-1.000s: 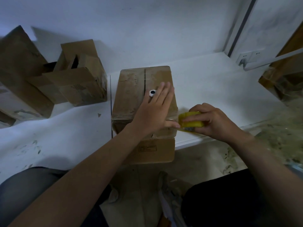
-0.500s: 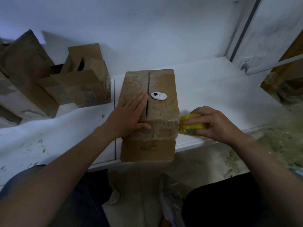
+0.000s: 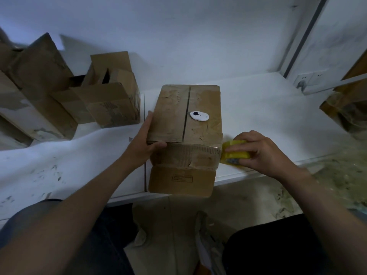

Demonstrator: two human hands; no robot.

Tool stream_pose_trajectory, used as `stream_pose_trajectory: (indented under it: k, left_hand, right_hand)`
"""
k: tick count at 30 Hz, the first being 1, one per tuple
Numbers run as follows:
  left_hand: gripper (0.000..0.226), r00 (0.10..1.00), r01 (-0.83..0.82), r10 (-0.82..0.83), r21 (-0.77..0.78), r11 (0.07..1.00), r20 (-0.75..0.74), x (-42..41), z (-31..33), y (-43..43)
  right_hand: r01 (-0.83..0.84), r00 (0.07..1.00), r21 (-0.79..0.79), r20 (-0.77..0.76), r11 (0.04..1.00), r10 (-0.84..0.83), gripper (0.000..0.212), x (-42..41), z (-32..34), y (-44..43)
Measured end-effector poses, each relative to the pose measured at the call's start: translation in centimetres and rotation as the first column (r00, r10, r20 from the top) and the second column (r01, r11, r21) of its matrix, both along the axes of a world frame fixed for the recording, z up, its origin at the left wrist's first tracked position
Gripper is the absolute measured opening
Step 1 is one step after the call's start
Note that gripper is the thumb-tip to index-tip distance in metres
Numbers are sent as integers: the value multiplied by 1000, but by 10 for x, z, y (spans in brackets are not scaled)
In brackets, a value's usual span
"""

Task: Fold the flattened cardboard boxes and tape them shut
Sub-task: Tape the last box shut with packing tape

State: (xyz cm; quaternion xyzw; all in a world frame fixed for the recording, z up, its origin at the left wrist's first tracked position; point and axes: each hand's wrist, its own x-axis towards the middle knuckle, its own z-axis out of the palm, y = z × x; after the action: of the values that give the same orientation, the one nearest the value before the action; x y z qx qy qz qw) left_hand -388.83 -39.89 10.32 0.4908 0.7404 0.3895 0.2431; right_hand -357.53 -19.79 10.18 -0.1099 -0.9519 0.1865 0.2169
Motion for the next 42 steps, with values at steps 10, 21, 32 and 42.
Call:
stream_pose_trajectory:
  k: [10, 21, 32, 42]
  left_hand:
    - [63, 847, -361, 317, 25, 932, 427, 18, 2, 19]
    - [56, 886, -244, 249, 64, 968, -390, 5, 3, 22]
    - [68, 723, -65, -6, -77, 995, -691, 74, 4, 18]
    - [64, 666, -216, 195, 63, 974, -720, 75, -17, 15]
  right_hand:
    - [15, 1000, -22, 5, 1000, -15, 37, -6, 1, -11]
    - [98, 991, -27, 92, 995, -95, 36, -18, 11, -36]
    - [42, 993, -315, 122, 948, -3, 57, -52, 17, -83]
    - [125, 982, 26, 136, 992, -128, 30, -64, 22, -74]
